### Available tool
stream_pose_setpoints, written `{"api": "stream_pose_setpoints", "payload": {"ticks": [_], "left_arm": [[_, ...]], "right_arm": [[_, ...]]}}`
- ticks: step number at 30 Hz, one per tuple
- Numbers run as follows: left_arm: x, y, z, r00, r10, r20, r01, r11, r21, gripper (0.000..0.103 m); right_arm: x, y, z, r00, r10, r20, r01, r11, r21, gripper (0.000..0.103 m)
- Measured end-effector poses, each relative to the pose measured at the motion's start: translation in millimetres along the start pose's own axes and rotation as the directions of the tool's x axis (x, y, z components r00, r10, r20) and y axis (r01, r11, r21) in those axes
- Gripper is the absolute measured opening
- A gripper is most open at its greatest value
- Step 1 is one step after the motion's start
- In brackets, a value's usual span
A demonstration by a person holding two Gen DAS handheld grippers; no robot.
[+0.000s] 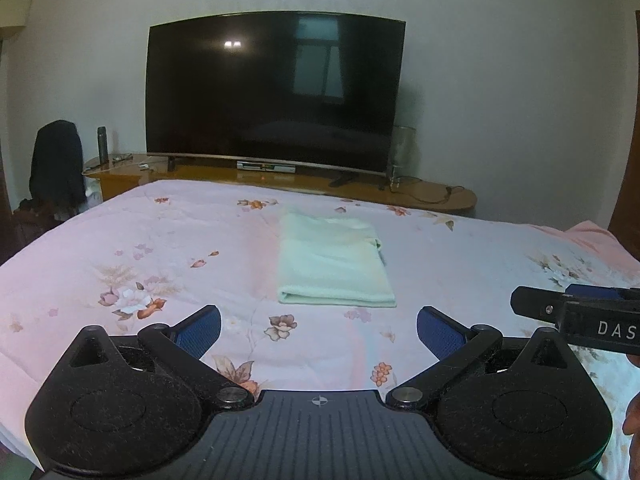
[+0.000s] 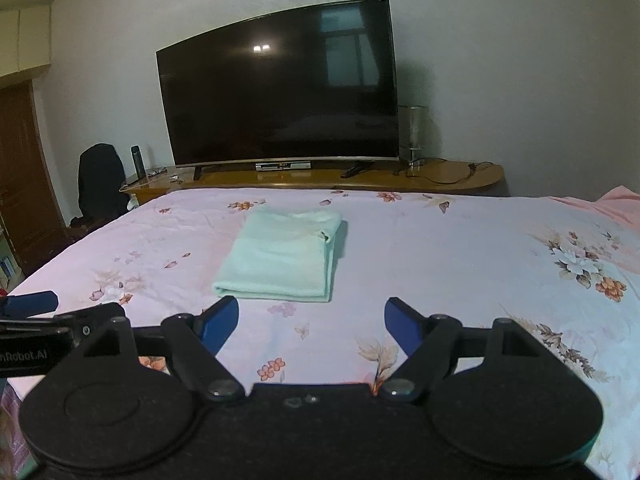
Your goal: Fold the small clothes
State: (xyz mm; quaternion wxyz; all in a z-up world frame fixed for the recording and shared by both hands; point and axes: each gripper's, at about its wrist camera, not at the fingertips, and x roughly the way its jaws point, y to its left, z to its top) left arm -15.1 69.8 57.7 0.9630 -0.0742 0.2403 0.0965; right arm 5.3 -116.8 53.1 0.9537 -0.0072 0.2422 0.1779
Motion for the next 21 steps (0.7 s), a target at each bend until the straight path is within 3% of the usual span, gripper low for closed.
{"api": "stream_pose_setpoints", "payload": {"ticks": [21], "left_arm": [[14,-2,10,1.000,-0.007,0.005,0.007,1.000,0.006,0.103]], "right_arm": [[3,-4,9,1.000,-0.003,0.005,0.003,1.000,0.000,0.080]]}}
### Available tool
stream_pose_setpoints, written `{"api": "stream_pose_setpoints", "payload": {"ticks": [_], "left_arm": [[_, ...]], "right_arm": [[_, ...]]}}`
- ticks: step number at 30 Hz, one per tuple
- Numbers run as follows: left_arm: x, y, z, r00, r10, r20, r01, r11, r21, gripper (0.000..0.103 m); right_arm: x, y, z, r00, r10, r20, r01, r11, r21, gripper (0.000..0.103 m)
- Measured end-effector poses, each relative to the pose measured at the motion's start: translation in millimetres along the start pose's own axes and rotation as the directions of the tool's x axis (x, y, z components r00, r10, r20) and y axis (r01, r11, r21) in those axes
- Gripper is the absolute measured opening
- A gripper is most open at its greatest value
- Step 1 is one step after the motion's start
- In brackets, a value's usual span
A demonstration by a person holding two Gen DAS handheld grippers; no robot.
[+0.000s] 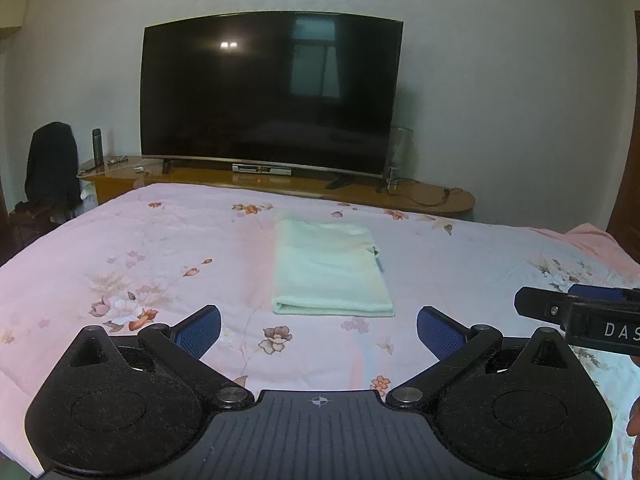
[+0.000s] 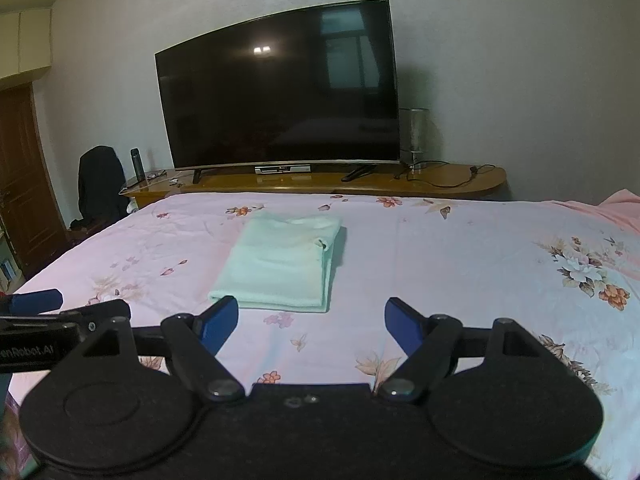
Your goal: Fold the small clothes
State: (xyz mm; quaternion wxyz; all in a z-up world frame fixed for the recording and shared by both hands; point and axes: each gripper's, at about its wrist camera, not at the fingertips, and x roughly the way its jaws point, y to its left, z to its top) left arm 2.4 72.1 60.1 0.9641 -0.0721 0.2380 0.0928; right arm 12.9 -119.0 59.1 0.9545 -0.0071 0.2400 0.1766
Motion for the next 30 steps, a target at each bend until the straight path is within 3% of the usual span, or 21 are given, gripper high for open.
{"api": "stream_pose_setpoints", "payload": {"ticks": [30], "left_arm": [[12,3,6,1.000,-0.016,0.004,0.016,1.000,0.004,0.103]], "right_arm": [[7,3,10,1.000,-0.003,0.007,0.004,1.000,-0.031,0.080]]}}
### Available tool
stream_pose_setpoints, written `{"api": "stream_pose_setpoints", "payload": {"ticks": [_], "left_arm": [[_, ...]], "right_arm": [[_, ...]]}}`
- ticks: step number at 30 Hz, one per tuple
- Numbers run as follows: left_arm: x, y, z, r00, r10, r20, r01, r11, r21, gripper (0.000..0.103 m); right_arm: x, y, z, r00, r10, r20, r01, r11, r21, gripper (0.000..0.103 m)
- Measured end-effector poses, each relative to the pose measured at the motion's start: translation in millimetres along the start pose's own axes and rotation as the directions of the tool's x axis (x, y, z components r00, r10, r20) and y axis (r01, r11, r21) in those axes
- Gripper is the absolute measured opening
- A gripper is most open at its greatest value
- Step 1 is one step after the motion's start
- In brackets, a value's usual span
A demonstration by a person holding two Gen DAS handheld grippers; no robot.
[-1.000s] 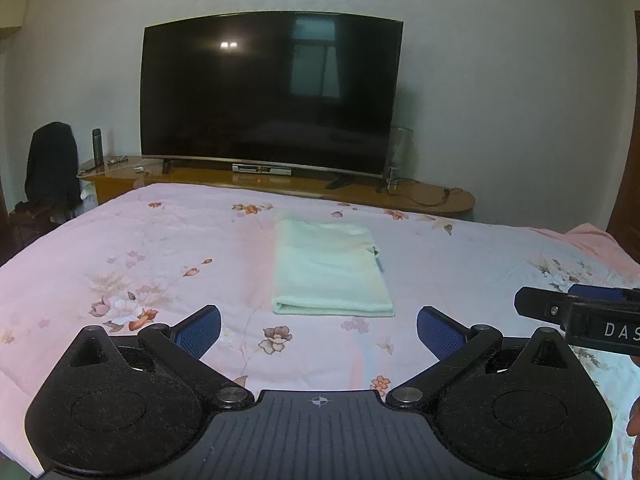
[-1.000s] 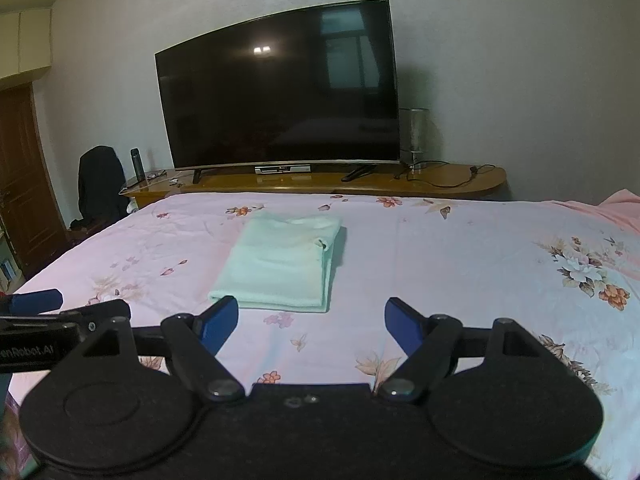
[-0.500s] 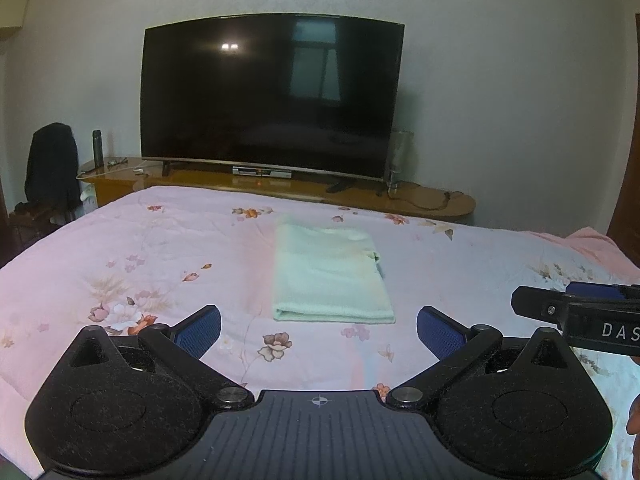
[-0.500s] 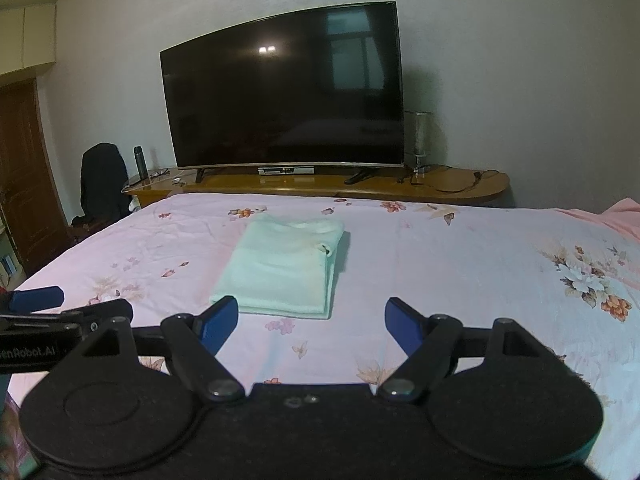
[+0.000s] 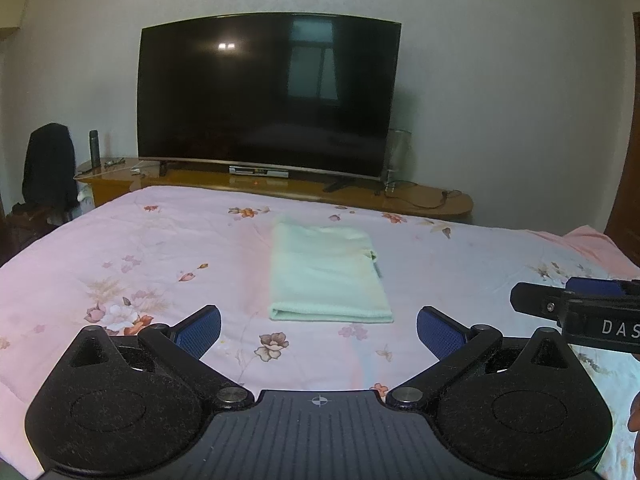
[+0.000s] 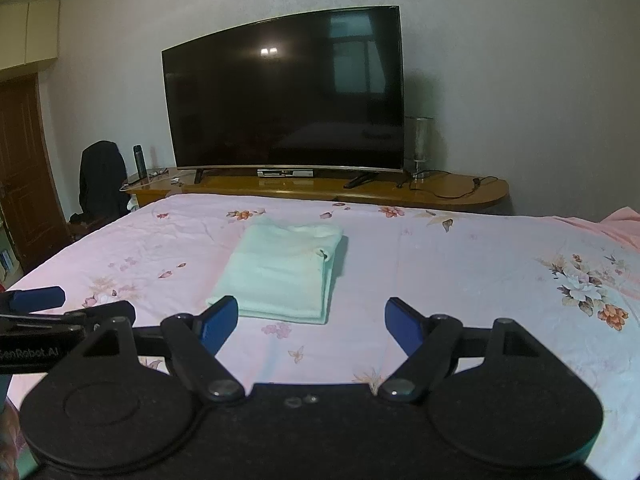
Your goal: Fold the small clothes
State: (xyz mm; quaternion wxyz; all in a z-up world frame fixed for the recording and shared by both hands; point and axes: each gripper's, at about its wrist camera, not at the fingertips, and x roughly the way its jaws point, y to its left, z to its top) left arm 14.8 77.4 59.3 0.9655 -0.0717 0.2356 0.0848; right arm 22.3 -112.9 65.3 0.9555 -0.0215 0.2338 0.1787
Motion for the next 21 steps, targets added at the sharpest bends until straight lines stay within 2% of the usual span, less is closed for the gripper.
{"api": "stream_pose_setpoints", "payload": {"ticks": [21], "left_arm": [[-0.7,5.4,0.4,1.000,-0.014,0.000,0.014,1.000,-0.003,0.103]], "right_arm": [[0.0,3.1,1.3,1.000,-0.003,-0.003,0.003,1.000,0.001,0.080]]}}
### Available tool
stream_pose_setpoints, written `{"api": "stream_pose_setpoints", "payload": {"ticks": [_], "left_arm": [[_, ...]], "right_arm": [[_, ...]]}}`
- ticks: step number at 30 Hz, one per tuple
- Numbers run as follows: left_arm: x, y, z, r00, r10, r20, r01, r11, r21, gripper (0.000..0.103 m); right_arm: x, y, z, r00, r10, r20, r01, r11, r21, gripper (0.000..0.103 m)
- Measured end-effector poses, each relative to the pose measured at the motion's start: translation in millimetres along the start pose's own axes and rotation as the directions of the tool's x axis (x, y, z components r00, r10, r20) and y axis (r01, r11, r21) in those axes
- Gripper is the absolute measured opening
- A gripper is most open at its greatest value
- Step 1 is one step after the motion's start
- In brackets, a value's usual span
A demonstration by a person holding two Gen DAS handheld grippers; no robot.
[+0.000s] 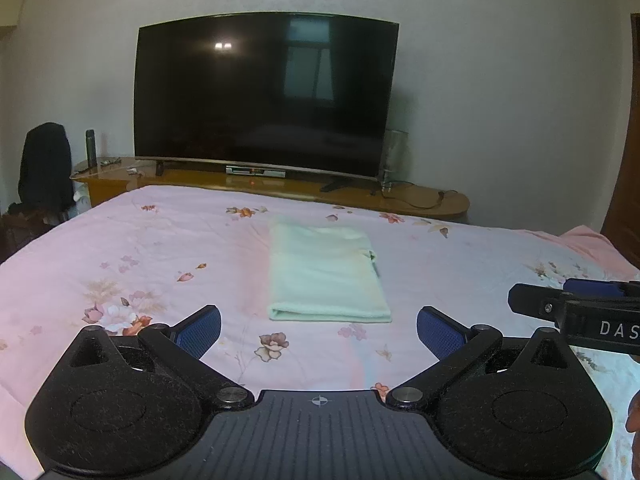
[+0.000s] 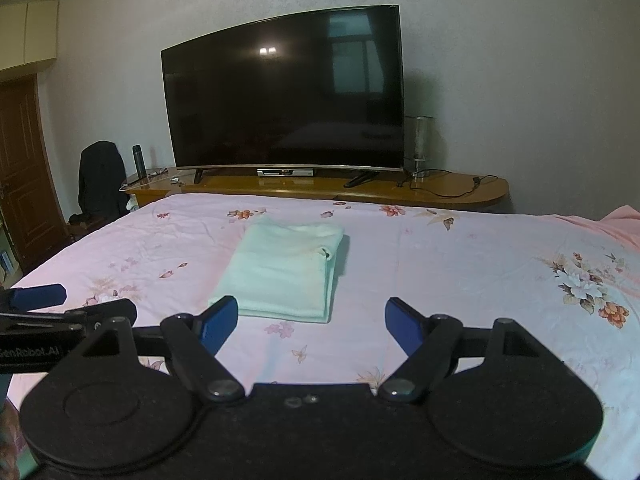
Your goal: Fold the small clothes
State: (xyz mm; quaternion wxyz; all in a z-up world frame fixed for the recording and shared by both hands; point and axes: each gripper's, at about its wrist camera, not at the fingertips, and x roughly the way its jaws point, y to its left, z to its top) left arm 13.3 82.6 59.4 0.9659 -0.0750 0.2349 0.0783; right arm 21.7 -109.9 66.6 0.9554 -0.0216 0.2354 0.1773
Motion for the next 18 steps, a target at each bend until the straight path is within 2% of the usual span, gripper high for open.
{"api": "stream_pose_setpoints", "payload": {"ticks": [12,18], "left_arm": [[-1.1,-1.0,-2.4,0.999,0.017,0.041,-0.018,0.999,0.038,0.103],[-1.6,1.8,-0.3,0.998,0.023,0.053,-0.025,0.999,0.022,0.103]], "right_arm": [[1.5,3.6,0.9,1.000,-0.004,-0.002,0.004,1.000,0.012,0.080],[2.2,4.4,0.7,1.000,-0.007,-0.007,0.007,1.000,0.012,0.080]]}}
